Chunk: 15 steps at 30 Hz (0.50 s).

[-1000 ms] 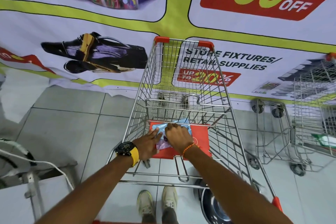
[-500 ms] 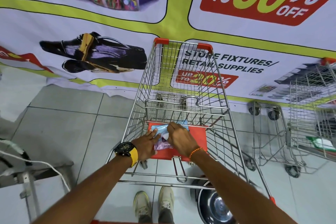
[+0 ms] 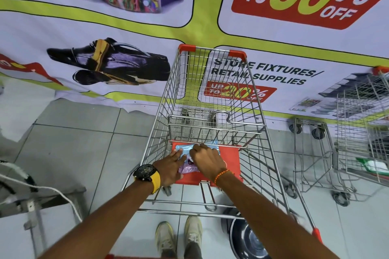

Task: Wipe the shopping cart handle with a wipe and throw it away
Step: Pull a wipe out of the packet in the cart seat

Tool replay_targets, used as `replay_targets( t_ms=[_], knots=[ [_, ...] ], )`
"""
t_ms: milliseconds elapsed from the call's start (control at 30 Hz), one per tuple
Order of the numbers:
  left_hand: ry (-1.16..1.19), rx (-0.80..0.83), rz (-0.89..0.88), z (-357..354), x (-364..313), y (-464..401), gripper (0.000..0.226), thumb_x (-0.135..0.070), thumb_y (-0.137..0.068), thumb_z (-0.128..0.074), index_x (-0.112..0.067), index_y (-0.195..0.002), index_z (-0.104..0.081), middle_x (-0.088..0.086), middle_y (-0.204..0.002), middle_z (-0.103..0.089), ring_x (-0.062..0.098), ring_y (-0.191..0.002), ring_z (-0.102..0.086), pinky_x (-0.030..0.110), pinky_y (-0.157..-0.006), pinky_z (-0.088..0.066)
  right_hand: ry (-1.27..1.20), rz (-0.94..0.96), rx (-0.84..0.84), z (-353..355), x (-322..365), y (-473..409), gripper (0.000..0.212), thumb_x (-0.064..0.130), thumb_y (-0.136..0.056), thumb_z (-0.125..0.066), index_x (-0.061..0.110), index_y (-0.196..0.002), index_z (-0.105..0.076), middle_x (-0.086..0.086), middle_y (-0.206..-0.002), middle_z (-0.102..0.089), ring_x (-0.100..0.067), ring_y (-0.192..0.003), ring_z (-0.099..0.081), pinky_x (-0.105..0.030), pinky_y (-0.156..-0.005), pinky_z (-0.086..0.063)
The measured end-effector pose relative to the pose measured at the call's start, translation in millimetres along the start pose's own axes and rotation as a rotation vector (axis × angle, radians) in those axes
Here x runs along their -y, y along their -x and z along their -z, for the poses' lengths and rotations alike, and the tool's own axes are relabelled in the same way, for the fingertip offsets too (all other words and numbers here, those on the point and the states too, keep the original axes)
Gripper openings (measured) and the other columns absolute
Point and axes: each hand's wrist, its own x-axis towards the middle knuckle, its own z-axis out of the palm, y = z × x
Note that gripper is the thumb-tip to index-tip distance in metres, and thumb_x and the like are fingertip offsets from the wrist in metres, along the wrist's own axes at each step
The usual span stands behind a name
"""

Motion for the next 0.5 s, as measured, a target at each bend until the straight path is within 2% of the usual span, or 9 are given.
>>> replay_targets(
  t_ms=[133,333,500],
  knots=[
    [-0.022,-0.01,-0.005,-0.8,-0.1,0.3,0.074,-0.037,-0.096,-0.046,-0.015,-0.152,-0.004,0.01,-0.162,0.008,0.029,-0.148,0.01,0.043,-0.12,-0.017,0.023,-0.023,0.033,1.5,-0.4,0.1,0.022,0.012,-0.093,-0.066,0.002,-0.111,-0.061,-0.016,-0.112,-0.063,-0.036,-0.108,-0.061,-0.053,-0.072,-0.06],
    [-0.024,-0.009,0.007,-3.4,1.3,-1.8,0.074,-0.039,-0.096,-0.046,-0.016,-0.152,-0.005,0.007,-0.162,0.008,0.028,-0.148,0.01,0.045,-0.12,-0.02,0.043,-0.045,0.099,-0.9,0.0,-2.3,0.03,0.015,-0.097,-0.063,-0.001,-0.122,-0.056,-0.018,-0.12,-0.06,-0.037,-0.114,-0.058,-0.051,-0.085,-0.058],
    [-0.037,-0.015,0.003,-5.3,2.9,-2.7,0.072,-0.038,-0.096,-0.045,-0.016,-0.152,-0.006,0.009,-0.162,0.006,0.03,-0.148,0.009,0.047,-0.12,-0.019,0.062,-0.047,0.146,-2.4,1.4,-7.6,0.029,0.01,-0.097,-0.061,-0.002,-0.123,-0.057,-0.019,-0.12,-0.059,-0.038,-0.113,-0.059,-0.052,-0.086,-0.057]
  ],
)
